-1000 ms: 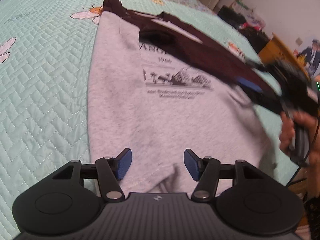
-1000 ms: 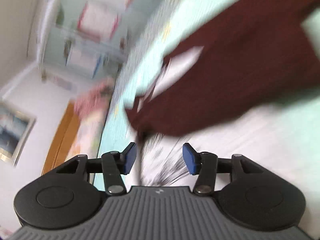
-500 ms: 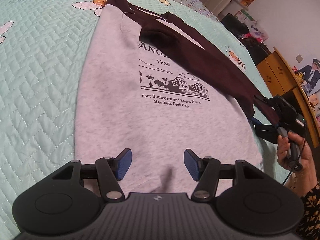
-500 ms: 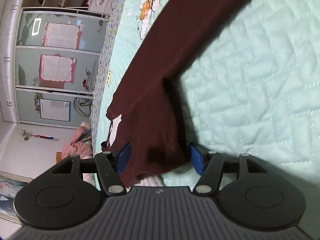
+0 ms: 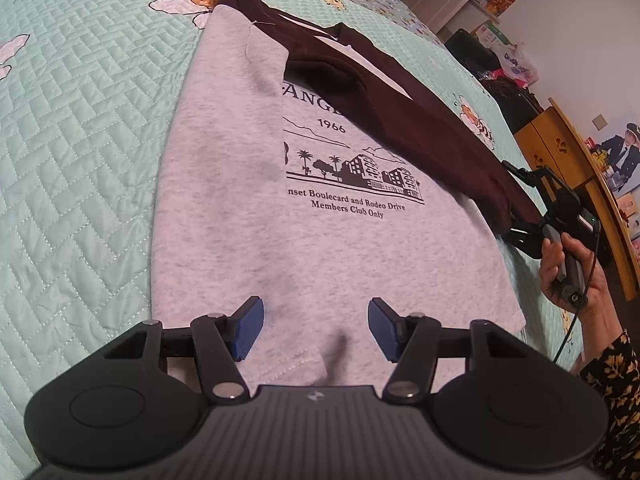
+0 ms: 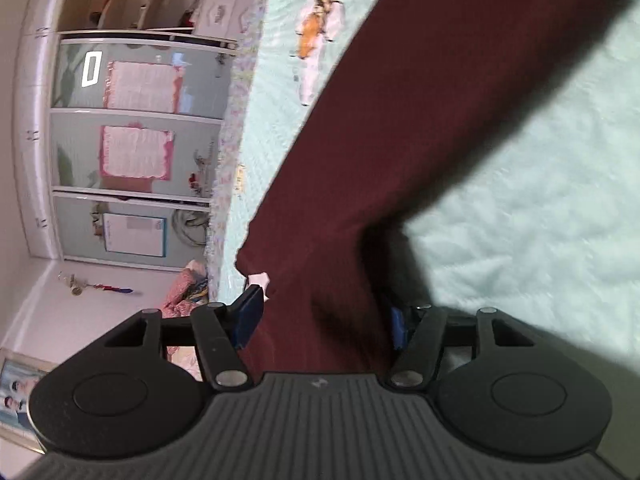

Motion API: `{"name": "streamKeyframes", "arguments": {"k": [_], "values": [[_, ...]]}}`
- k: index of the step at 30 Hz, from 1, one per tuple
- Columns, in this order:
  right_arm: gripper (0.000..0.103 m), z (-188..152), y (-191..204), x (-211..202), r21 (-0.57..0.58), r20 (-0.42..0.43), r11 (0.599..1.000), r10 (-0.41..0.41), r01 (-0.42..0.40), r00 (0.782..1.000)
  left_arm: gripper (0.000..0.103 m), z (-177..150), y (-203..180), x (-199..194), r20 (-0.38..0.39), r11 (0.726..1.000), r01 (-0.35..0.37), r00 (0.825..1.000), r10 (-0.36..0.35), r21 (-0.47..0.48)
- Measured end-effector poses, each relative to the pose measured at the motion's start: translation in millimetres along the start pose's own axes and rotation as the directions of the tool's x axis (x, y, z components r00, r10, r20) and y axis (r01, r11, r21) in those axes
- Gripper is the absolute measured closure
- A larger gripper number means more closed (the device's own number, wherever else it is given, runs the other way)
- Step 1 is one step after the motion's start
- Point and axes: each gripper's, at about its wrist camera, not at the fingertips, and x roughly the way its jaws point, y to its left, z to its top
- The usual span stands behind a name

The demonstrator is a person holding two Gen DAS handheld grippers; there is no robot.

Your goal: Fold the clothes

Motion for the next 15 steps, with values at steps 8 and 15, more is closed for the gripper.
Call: {"name": "streamKeyframes", "arguments": {"k": [8, 15], "values": [[0.092, -5, 52, -13, -0.233, -0.001, 0.972, 0.003, -0.003, 1.0, 0.042, 0, 1, -4, -0.006, 1.0, -0.002, 1.0, 0.002, 0.008], [0.093, -9, 147, -34, -0.408, 0.036, 0.903, 0.162, -0.134, 0.986, 0.042, -3, 10, -24, 0.026, 1.0, 0.011, 1.0, -0.011, -0.015]]}}
